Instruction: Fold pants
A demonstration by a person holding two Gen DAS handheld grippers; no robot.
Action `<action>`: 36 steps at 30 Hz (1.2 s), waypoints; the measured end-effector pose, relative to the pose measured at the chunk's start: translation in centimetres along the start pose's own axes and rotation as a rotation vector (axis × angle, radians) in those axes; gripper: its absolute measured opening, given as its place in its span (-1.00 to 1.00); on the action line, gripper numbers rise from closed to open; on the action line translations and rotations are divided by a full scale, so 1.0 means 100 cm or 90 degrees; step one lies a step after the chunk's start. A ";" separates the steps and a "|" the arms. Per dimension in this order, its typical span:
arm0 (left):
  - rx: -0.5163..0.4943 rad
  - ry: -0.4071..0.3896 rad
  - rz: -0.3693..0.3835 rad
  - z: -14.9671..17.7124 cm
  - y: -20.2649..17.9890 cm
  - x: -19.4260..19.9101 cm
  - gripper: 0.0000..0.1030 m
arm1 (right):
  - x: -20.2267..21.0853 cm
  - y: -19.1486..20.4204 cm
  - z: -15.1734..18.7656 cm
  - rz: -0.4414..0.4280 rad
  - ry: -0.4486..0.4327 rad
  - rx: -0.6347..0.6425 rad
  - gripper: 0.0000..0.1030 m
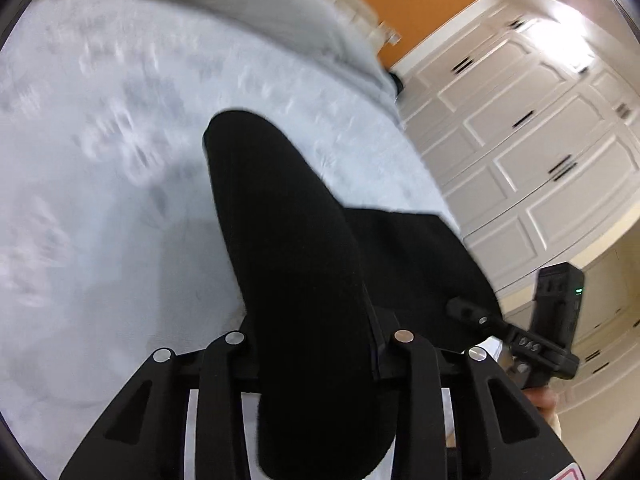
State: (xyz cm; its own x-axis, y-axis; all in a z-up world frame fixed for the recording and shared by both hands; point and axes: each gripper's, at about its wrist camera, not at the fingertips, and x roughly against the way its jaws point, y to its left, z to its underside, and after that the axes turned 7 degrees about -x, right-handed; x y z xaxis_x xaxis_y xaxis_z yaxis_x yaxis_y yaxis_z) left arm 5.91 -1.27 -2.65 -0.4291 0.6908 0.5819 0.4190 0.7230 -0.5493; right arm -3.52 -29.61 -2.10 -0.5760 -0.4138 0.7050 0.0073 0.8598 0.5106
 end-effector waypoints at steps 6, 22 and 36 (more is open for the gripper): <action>0.080 0.127 -0.191 0.036 0.067 0.011 -0.07 | -0.052 -0.002 0.024 0.076 0.104 0.008 0.29; -0.194 -0.037 -0.305 0.024 -0.032 0.025 0.50 | -0.052 0.067 -0.017 0.038 -0.008 0.075 -0.65; -0.185 0.030 -0.372 0.034 -0.013 -0.008 0.50 | -0.022 0.077 -0.017 0.132 -0.109 0.085 -0.31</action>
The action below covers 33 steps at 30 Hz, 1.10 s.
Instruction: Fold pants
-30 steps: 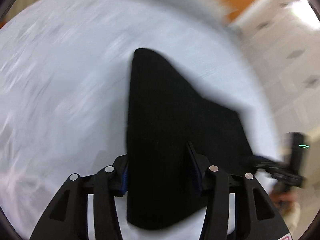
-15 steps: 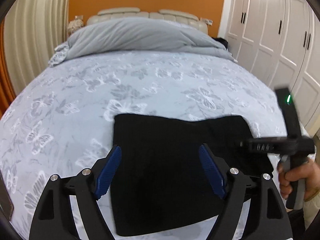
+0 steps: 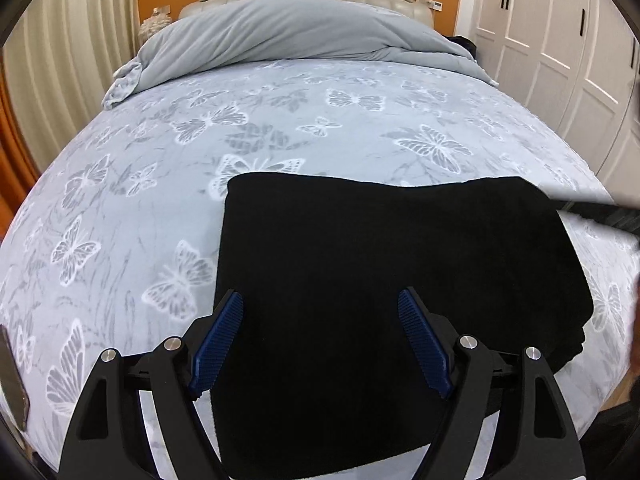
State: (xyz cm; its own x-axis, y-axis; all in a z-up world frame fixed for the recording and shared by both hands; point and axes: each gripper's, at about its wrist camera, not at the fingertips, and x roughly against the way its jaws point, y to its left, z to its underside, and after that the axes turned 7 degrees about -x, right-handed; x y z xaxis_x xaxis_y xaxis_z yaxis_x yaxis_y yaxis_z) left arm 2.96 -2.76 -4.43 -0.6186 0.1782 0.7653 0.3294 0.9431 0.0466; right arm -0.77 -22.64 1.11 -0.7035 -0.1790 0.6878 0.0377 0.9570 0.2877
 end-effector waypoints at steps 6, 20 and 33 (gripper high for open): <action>-0.019 0.004 -0.021 0.002 -0.004 -0.004 0.55 | -0.047 0.025 -0.002 -0.073 0.073 0.033 -0.35; -0.005 0.017 -0.024 -0.002 0.003 -0.007 0.61 | -0.091 -0.040 0.006 0.022 0.143 -0.053 -0.78; 0.050 -0.009 0.017 -0.002 0.024 0.009 0.63 | -0.014 -0.059 0.079 -0.089 0.179 -0.062 0.02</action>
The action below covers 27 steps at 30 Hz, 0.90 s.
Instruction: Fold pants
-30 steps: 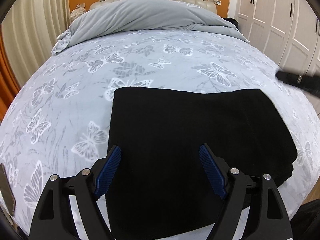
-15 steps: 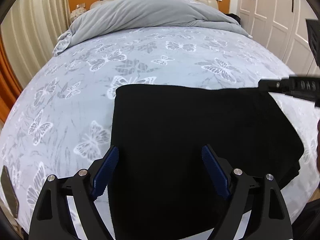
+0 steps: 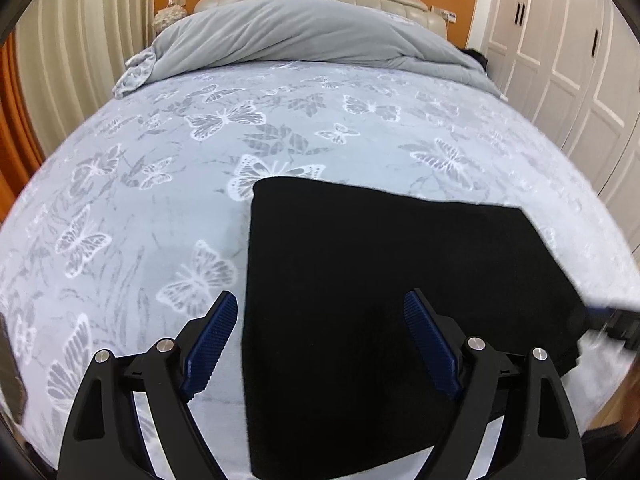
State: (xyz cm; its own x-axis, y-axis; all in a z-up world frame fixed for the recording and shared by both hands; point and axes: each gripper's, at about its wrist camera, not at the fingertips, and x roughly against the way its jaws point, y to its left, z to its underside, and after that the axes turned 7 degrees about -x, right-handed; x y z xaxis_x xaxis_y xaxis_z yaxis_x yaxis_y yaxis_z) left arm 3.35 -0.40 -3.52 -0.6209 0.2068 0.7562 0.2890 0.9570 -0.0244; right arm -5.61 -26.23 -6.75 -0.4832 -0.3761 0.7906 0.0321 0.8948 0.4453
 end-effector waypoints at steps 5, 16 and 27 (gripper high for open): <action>0.029 0.004 0.017 -0.001 0.001 -0.004 0.65 | 0.011 0.012 0.001 0.025 -0.064 0.049 -0.66; -0.030 0.059 -0.009 0.022 -0.004 -0.016 0.67 | 0.018 0.001 0.012 0.049 -0.025 0.026 -0.46; -0.026 0.004 -0.026 0.000 -0.012 -0.001 0.67 | 0.018 0.091 -0.059 0.020 -0.154 0.154 -0.33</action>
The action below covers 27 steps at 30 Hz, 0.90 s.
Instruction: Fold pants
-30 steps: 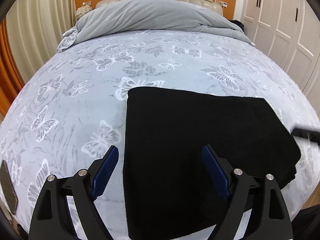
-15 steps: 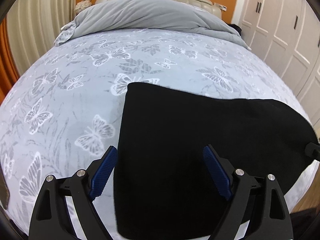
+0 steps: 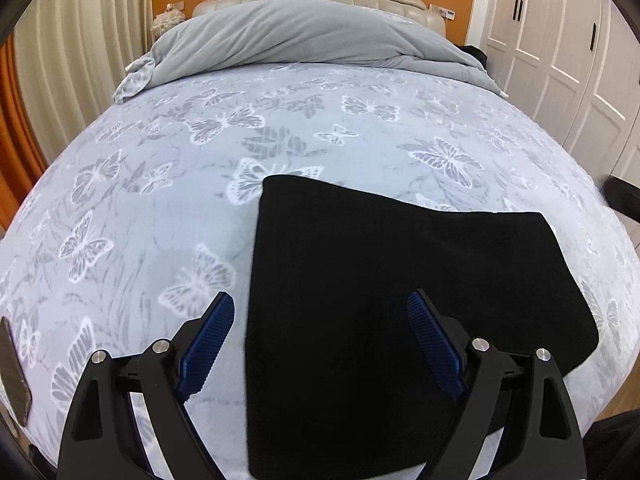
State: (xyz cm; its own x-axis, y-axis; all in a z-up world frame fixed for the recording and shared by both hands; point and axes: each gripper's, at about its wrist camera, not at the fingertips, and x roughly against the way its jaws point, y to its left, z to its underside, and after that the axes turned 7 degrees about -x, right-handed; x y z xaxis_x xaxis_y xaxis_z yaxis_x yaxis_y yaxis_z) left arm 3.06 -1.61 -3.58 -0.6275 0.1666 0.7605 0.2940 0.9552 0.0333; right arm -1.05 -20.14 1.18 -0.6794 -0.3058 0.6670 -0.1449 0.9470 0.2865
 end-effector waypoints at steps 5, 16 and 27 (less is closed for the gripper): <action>-0.043 0.027 -0.023 0.004 -0.013 -0.017 0.67 | -0.086 -0.043 0.014 0.076 0.113 -0.025 -0.59; -0.030 0.055 -0.023 0.012 -0.008 -0.022 0.67 | -0.108 -0.019 0.010 0.064 0.113 -0.073 -0.70; -0.045 0.054 -0.023 0.018 -0.011 -0.017 0.67 | -0.024 -0.032 0.067 0.067 0.124 -0.068 -0.27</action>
State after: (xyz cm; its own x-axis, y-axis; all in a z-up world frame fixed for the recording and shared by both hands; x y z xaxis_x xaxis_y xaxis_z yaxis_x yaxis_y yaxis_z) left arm 2.50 -2.46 -6.05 -0.5769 0.1077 0.8097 0.3242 0.9401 0.1059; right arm -3.76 -21.73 -5.96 -0.5343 -0.2289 0.8137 0.0031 0.9621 0.2727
